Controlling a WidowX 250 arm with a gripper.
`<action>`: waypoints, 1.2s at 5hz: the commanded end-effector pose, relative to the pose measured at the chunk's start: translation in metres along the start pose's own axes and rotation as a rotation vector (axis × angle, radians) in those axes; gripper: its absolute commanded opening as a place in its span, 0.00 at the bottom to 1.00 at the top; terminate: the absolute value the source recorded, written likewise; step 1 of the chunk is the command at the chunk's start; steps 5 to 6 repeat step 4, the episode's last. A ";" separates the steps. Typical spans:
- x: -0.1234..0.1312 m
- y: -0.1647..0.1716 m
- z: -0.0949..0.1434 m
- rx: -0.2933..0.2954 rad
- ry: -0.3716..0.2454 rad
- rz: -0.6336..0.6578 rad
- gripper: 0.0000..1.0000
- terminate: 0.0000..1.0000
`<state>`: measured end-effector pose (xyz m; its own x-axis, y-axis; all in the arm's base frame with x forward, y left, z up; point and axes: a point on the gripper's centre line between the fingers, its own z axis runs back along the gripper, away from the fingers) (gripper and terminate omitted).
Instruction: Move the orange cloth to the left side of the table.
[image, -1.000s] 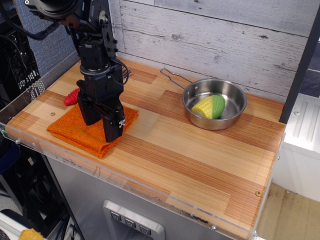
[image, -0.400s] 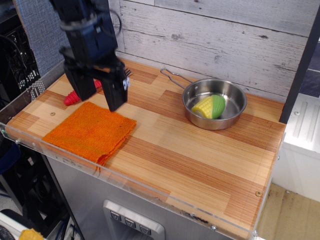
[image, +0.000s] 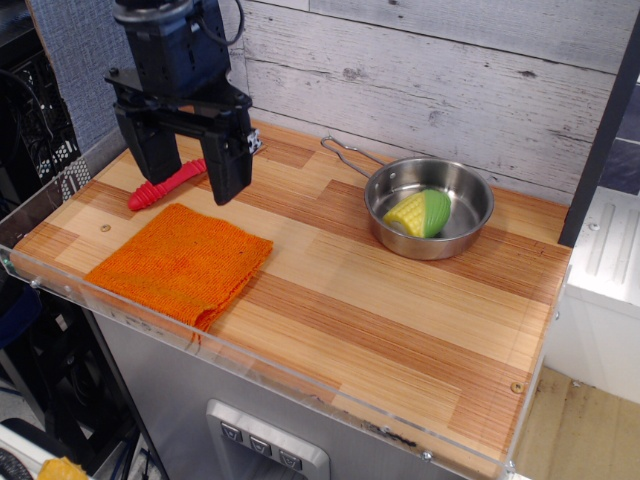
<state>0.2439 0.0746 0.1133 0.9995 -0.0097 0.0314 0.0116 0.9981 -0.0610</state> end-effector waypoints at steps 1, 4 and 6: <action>0.021 -0.021 0.031 0.049 -0.044 -0.205 1.00 0.00; 0.028 -0.023 0.041 0.061 -0.081 -0.269 1.00 1.00; 0.028 -0.023 0.041 0.061 -0.081 -0.269 1.00 1.00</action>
